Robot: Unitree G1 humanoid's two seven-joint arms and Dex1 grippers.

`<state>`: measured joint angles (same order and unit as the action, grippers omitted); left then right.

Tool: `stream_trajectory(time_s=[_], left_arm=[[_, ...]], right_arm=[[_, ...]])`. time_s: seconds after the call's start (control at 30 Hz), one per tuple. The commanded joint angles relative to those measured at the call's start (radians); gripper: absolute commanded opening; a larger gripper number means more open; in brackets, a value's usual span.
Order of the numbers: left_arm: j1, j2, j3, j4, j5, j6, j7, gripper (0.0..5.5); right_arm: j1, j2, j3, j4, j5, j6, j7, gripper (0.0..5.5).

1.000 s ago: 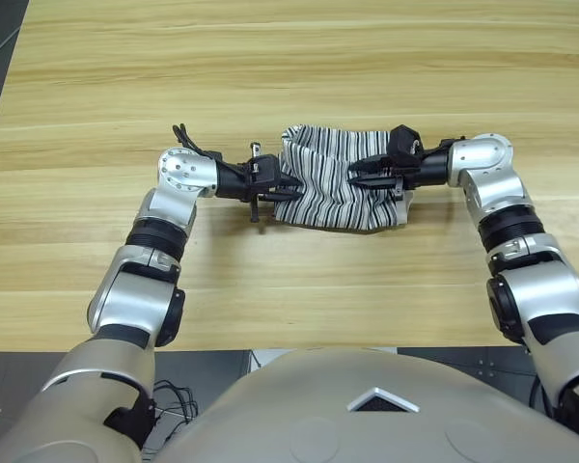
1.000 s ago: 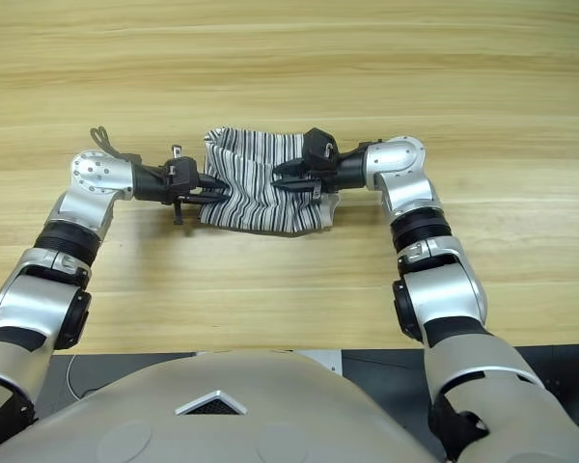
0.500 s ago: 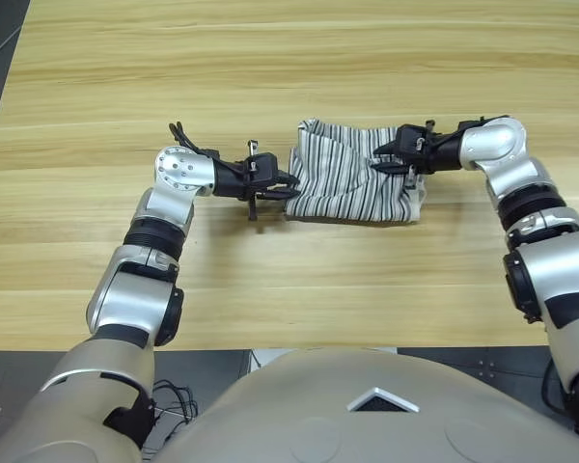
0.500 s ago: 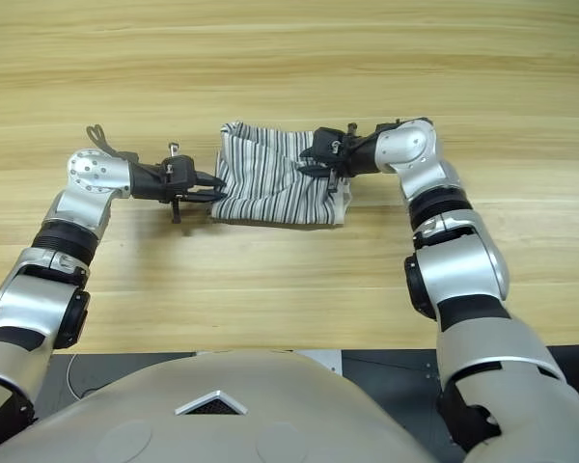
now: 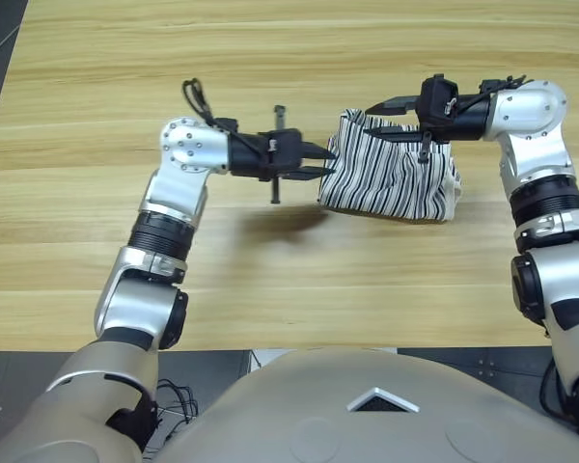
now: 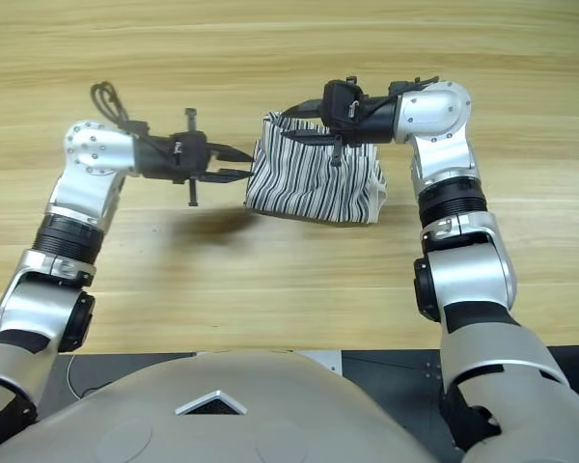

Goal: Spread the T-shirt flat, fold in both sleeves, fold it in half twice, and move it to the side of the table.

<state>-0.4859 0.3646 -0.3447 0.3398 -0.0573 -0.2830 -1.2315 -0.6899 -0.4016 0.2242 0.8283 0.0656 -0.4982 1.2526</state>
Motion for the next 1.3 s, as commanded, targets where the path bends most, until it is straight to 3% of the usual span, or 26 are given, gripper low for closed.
stream_trajectory(time_s=[0.03, 0.23, 0.43, 0.6, 0.73, 0.97, 1.17, 1.3], left_arm=[[-0.055, -0.044, -0.056, 0.001, 0.044, 0.040, 0.015, 0.87], [-0.010, -0.014, -0.056, -0.015, 0.045, 0.039, 0.017, 0.87], [0.014, -0.004, -0.064, -0.028, 0.044, 0.044, 0.021, 0.87], [0.022, -0.008, -0.068, -0.037, 0.043, 0.049, 0.023, 0.87], [0.033, -0.002, -0.061, -0.049, 0.029, 0.049, 0.018, 0.87], [0.041, 0.026, -0.037, -0.059, 0.010, 0.050, 0.015, 0.87], [0.065, 0.058, -0.018, -0.095, -0.029, 0.070, 0.003, 0.87], [0.081, 0.072, -0.014, -0.098, -0.044, 0.077, 0.001, 0.87]], right_arm=[[0.025, 0.023, 0.034, 0.022, -0.051, -0.012, -0.020, 1.17], [-0.056, 0.091, 0.097, 0.263, -0.201, -0.019, -0.184, 1.17], [-0.164, 0.146, 0.106, 0.483, -0.316, 0.167, -0.449, 1.17], [-0.205, 0.221, -0.085, 0.540, -0.143, 0.586, -0.332, 1.17], [-0.204, 0.250, -0.083, 0.519, -0.156, 0.630, -0.285, 1.17], [-0.189, 0.335, -0.071, 0.481, -0.143, 0.725, -0.054, 1.17], [-0.124, 0.302, 0.006, 0.399, -0.183, 0.737, 0.143, 1.17], [-0.124, 0.281, -0.010, 0.329, -0.140, 0.762, 0.180, 1.17]])
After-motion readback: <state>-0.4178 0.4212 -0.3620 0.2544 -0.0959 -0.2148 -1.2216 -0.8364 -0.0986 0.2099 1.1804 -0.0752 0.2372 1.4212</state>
